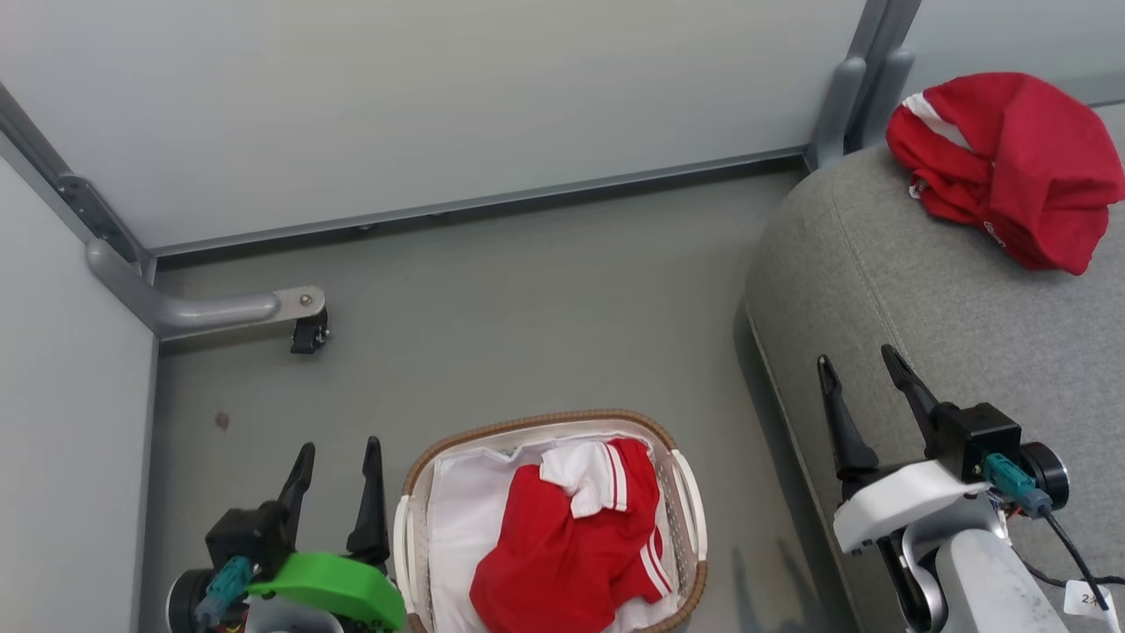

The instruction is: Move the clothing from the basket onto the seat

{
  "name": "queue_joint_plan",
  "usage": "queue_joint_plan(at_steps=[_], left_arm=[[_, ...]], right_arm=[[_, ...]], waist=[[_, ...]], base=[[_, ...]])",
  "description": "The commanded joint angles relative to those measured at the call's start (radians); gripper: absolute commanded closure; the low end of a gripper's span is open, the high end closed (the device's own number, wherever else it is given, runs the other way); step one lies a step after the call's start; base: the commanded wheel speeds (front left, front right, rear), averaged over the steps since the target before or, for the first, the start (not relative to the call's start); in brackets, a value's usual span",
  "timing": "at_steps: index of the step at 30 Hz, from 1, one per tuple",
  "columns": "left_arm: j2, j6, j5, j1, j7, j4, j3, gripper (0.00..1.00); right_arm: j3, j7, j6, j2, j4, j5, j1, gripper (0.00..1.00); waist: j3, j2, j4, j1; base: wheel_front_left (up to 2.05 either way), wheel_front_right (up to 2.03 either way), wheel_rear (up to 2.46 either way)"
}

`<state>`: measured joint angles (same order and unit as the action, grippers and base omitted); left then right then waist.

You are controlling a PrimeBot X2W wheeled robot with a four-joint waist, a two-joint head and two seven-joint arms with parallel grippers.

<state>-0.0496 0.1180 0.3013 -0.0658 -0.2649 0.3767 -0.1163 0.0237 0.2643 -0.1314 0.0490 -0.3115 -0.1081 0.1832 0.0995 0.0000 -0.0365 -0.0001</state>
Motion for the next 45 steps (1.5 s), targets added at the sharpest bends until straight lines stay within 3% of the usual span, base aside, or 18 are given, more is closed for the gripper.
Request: queue_joint_plan(at_steps=[1, 19, 33, 45], left_arm=[[-0.002, 0.005, -0.01, -0.036, 0.001, 0.008, -0.009, 0.0], [-0.004, 0.014, -0.049, -0.439, 0.001, 0.297, -0.259, 0.0], [-0.005, 0.014, 0.02, -0.646, 0.041, 0.592, -0.549, 0.0], [-0.017, -0.007, 0.015, -0.782, 0.041, 0.767, -0.604, 0.0]], right_arm=[[-0.004, 0.0, 0.001, 0.003, 0.008, -0.009, 0.022, 0.0], [-0.043, 0.0, 0.001, 0.002, 0.135, -0.026, 0.242, 0.0], [-0.016, 0.0, 0.001, 0.002, 0.192, -0.085, 0.311, 0.0], [0.015, 0.0, 0.001, 0.002, 0.232, -0.128, 0.357, 0.0]], waist=[[0.06, 0.0, -0.018, 0.0001], [0.503, 0.0, -0.166, 0.0001], [0.681, 0.0, -0.238, 0.0001], [0.786, 0.0, -0.282, 0.0001]], base=[[0.0, 0.0, 0.0], [0.0, 0.0, 0.0], [0.0, 0.0, 0.0], [0.0, 0.0, 0.0]])
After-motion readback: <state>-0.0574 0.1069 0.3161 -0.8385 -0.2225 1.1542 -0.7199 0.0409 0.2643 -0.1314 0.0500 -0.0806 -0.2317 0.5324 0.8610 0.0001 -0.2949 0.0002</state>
